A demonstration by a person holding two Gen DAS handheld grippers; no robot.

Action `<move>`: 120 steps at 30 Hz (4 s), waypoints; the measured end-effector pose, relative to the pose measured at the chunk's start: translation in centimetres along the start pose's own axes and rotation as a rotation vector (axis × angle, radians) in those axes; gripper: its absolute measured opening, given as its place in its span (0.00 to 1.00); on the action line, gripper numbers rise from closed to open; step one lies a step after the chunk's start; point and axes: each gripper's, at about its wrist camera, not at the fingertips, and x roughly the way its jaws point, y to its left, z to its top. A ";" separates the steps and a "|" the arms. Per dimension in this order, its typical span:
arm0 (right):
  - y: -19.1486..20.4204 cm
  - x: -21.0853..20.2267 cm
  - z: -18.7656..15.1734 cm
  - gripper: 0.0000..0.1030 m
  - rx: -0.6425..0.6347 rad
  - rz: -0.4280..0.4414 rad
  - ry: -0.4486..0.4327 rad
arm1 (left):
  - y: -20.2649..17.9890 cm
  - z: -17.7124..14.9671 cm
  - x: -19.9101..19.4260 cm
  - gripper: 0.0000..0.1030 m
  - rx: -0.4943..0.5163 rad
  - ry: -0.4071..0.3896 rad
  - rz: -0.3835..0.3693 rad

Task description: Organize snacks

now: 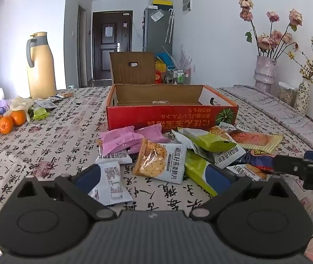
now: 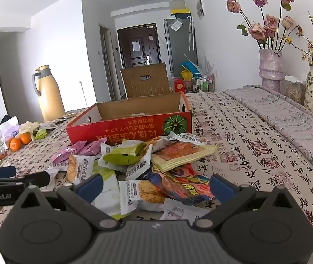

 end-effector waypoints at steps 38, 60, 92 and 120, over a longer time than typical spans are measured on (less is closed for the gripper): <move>0.3 0.3 0.0 1.00 -0.005 0.002 0.015 | 0.6 -0.3 -0.1 1.00 -0.036 0.011 0.003; 0.4 0.3 0.0 1.00 -0.006 0.002 0.017 | 0.4 -0.4 -0.2 1.00 -0.039 0.009 -0.001; 0.4 0.2 0.0 1.00 -0.006 0.001 0.019 | 0.6 -0.7 -0.6 1.00 -0.048 0.009 -0.007; -4.6 9.3 2.4 0.88 -0.024 0.074 0.207 | 1.0 -0.7 2.8 1.00 -0.054 0.083 0.030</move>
